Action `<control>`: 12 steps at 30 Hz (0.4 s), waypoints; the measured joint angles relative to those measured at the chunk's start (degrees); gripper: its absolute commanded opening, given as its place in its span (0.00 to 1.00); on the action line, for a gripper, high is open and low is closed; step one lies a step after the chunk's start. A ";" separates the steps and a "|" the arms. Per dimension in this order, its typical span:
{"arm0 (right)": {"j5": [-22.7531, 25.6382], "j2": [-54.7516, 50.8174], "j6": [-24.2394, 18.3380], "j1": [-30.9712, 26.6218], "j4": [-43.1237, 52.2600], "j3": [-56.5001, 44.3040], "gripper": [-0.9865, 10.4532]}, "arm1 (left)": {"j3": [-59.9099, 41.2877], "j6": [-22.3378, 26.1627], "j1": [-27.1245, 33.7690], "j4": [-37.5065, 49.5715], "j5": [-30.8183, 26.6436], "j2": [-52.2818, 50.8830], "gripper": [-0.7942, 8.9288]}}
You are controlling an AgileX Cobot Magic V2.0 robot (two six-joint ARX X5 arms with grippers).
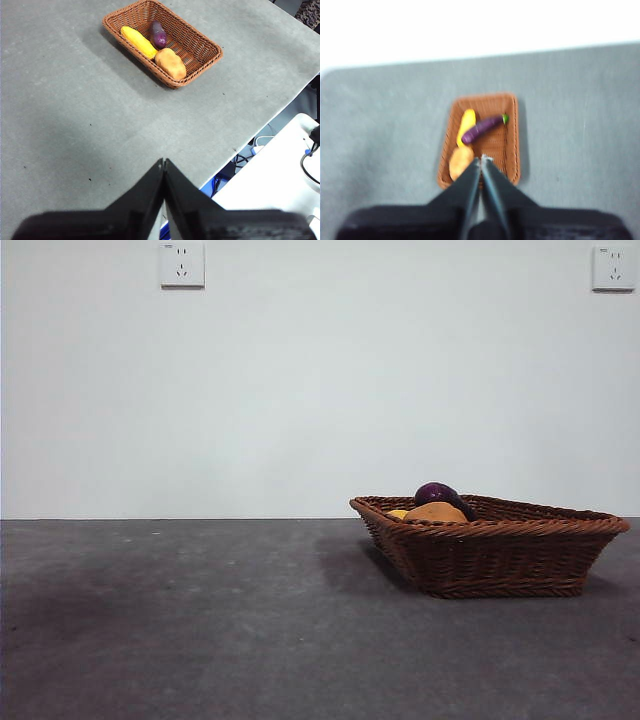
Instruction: Help me put the vegetables on the table into the basket
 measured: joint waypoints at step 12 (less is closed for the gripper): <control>0.02 -1.99 1.29 0.00 0.00 0.02 0.09 | -0.02 -2.19 0.00 0.02 2.14 2.89 0.08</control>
